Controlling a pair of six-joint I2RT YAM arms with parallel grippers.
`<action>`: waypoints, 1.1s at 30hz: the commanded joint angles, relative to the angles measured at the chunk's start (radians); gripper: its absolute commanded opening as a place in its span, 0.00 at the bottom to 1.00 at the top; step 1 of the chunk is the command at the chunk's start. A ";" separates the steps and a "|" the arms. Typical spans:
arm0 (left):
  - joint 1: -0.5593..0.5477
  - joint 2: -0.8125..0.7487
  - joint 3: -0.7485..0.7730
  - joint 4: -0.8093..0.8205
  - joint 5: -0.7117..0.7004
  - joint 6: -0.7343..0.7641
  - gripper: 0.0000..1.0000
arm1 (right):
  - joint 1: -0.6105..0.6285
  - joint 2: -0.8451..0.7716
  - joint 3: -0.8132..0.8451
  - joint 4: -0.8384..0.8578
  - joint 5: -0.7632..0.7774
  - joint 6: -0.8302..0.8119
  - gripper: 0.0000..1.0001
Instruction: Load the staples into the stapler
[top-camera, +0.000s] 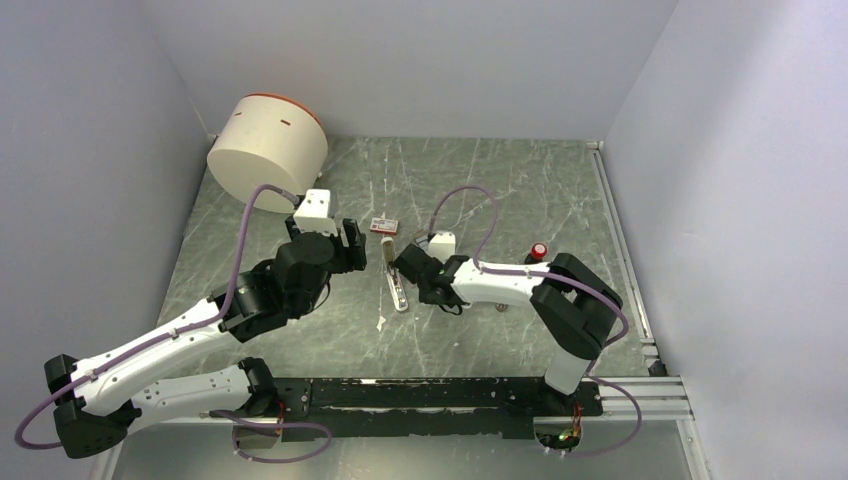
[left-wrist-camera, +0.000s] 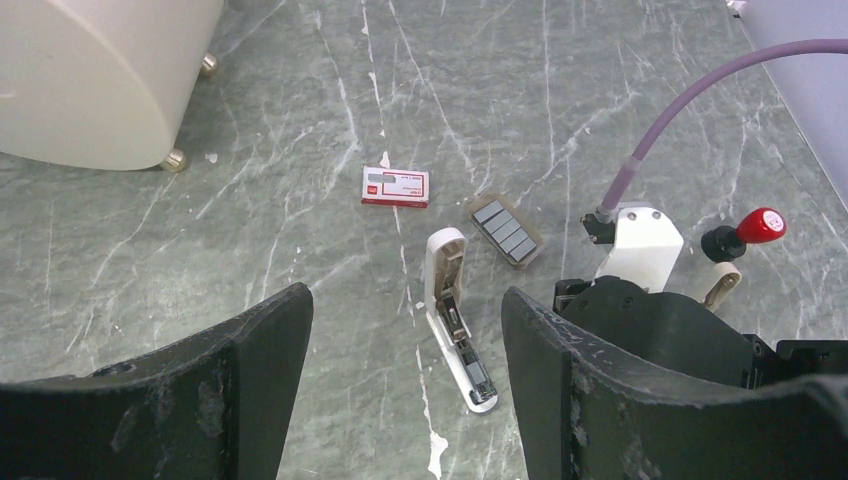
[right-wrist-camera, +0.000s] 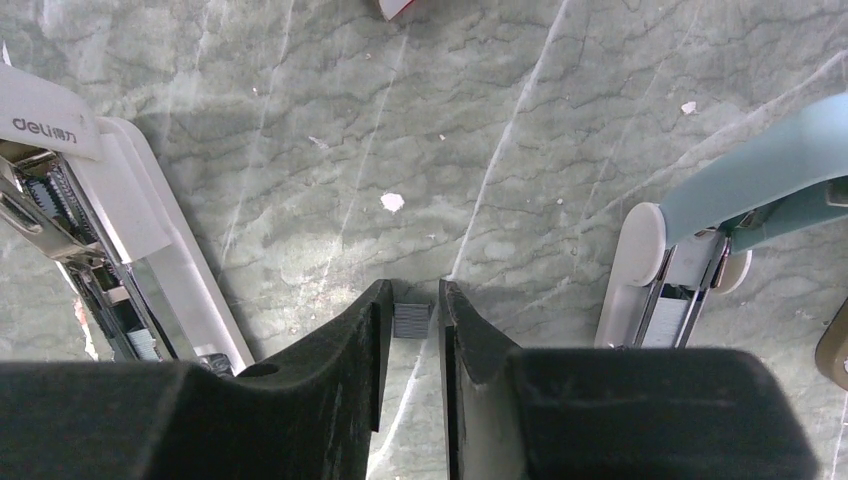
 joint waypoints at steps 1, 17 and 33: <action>0.006 -0.015 -0.007 0.004 -0.010 -0.011 0.74 | -0.011 0.030 -0.005 -0.043 -0.018 0.021 0.26; 0.006 -0.015 -0.007 0.005 -0.005 -0.010 0.74 | -0.022 -0.137 -0.024 -0.058 0.071 -0.006 0.21; 0.006 0.015 0.003 0.026 0.040 -0.016 0.74 | -0.275 -0.515 -0.249 -0.147 0.094 -0.114 0.22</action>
